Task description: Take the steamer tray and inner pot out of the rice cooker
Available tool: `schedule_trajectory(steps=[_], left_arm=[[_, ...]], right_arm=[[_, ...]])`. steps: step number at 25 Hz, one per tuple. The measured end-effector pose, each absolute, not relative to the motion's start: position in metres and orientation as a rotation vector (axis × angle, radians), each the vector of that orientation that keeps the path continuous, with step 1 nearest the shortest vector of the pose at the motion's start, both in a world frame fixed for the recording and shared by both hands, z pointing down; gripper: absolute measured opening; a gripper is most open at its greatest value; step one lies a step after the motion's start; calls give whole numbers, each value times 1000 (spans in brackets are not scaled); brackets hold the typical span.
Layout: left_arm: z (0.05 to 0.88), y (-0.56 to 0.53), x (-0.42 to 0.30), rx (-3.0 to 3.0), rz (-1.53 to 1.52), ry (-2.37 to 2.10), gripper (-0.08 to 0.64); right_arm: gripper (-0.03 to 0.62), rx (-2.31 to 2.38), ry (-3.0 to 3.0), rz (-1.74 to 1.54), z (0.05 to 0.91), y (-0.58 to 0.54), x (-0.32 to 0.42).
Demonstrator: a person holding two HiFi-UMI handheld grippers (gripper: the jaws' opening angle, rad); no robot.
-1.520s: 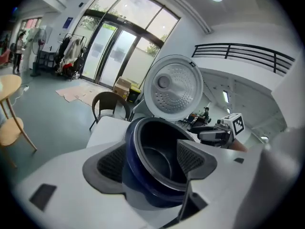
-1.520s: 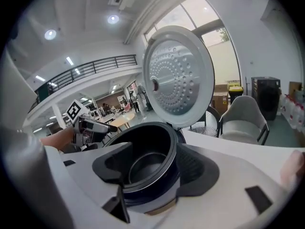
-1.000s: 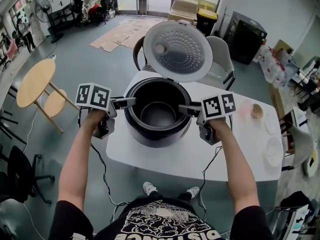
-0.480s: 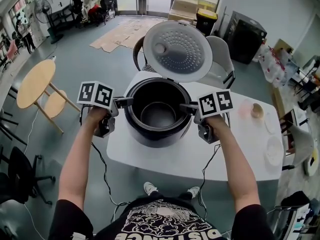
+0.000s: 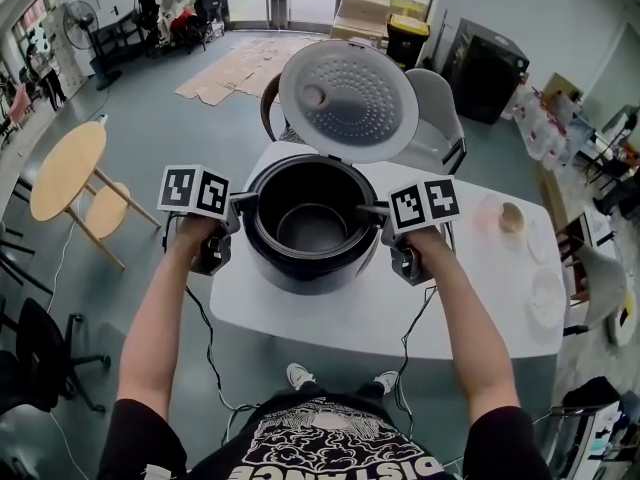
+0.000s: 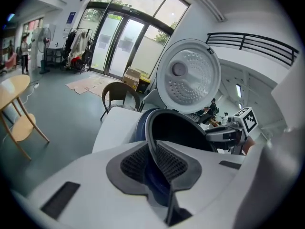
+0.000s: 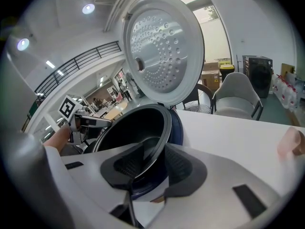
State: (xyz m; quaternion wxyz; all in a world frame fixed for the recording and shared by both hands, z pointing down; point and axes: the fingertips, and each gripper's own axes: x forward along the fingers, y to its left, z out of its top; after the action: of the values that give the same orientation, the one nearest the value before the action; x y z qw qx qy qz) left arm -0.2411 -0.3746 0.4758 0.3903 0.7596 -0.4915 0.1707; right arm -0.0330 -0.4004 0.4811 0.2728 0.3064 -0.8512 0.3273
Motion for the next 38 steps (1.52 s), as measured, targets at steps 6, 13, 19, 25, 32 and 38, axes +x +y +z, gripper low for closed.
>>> schedule_trajectory(steps=[6, 13, 19, 25, 32, 38], left_arm=[[477, -377, -244, 1913, 382, -1269, 54], [474, -373, -242, 1892, 259, -1215, 44], [473, -369, -246, 1871, 200, -1198, 31], [474, -368, -248, 1829, 78, -1151, 25], [475, -370, -246, 1790, 52, -1110, 34], [475, -369, -245, 1789, 66, -1108, 49]], right_arm=[[147, 844, -2292, 910, 482, -400, -33], [109, 891, -2304, 1033, 482, -405, -28], [78, 919, -2336, 1131, 473, -408, -28], [71, 916, -2343, 1182, 475, -410, -28], [74, 890, -2346, 1177, 479, -409, -26], [78, 872, -2349, 1167, 481, -406, -28]])
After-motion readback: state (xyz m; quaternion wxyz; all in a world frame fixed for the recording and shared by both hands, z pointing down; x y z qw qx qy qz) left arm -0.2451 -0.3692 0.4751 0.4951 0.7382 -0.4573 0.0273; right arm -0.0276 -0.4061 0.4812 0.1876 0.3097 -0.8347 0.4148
